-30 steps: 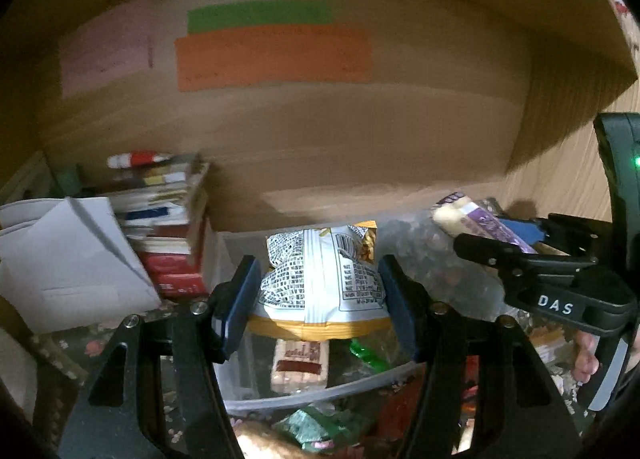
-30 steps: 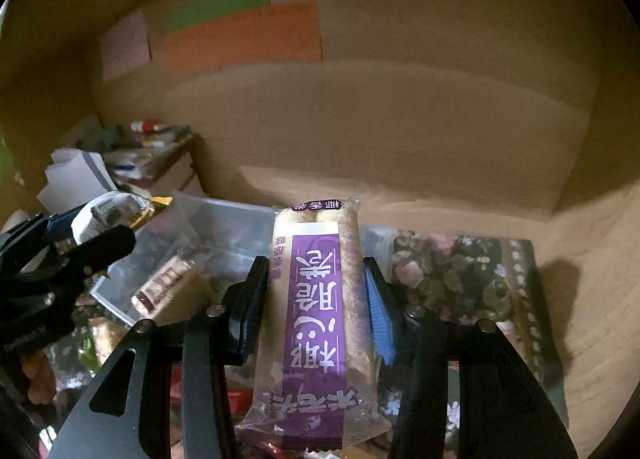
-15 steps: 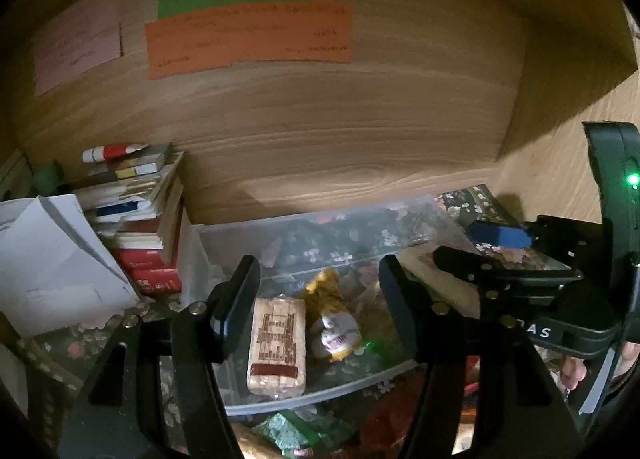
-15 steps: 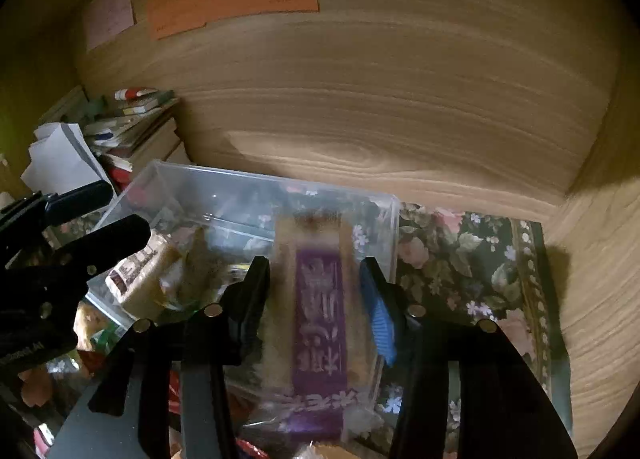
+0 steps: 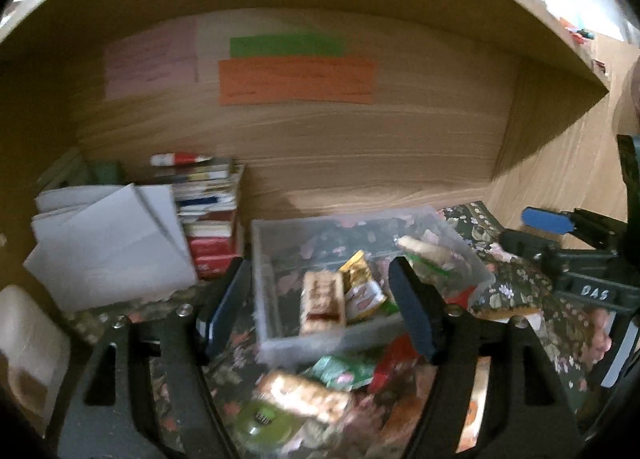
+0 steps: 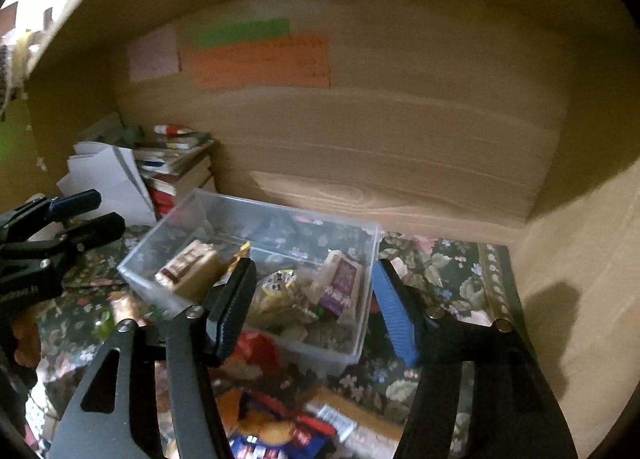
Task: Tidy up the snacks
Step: 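Grasp the green jelly cup with left gripper while right grasps the blue snack bag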
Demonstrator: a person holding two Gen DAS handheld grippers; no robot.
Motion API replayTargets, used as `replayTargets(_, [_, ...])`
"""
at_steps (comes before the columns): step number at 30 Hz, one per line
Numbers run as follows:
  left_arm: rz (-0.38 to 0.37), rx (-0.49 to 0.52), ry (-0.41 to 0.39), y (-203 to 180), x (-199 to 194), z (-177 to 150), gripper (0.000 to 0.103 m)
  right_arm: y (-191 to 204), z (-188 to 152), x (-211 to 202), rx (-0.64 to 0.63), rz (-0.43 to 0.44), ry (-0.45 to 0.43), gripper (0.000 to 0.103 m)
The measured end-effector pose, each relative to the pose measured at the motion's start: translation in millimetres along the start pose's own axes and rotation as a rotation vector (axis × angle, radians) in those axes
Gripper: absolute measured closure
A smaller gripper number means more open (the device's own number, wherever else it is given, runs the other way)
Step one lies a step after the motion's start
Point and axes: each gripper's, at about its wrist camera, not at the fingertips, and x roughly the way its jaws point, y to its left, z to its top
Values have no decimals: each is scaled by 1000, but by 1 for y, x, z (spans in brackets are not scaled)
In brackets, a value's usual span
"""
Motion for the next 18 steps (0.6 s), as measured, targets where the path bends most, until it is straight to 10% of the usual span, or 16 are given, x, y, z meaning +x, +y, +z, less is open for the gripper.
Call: replayTargets(18, [62,-80,133,39,-20,-97,30,12,-94,-20,99,11,105,37])
